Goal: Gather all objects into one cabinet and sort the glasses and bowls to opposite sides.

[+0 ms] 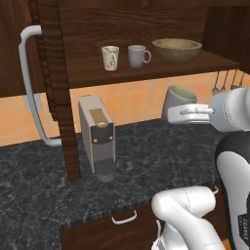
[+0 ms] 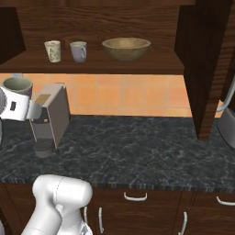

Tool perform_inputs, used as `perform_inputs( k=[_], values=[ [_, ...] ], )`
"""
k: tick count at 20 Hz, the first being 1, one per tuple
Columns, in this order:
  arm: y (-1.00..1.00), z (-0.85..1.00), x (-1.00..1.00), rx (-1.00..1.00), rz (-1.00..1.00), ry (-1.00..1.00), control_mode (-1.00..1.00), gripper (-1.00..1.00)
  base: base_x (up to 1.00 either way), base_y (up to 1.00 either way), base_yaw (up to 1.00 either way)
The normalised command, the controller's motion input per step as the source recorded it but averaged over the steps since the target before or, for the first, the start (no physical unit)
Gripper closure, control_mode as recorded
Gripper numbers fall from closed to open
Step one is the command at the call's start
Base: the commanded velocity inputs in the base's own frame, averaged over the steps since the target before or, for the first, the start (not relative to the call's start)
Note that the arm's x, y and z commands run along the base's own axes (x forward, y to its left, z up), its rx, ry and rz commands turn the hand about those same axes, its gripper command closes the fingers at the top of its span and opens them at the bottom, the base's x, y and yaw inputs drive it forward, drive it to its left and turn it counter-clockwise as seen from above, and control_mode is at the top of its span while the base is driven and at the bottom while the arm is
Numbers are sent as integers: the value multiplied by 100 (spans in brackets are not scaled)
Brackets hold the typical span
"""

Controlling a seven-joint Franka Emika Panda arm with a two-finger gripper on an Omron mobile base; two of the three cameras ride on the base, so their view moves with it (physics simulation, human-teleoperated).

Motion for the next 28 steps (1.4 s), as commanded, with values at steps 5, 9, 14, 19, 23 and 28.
perform_inputs(
  k=[5,9,14,19,23,28],
  values=[
    [5,63,-7,0,0,-2,-100,100,0,0,0],
    [18,44,0,0,4,11,-100,100,0,0,0],
    [11,-4,18,-10,11,-11,-100,100,0,0,0],
    [30,-21,53,-15,12,-16,-100,100,0,0,0],
    [3,6,56,0,12,3,-100,100,0,0,0],
    [31,3,62,0,6,9,-100,100,0,0,0]
  ],
)
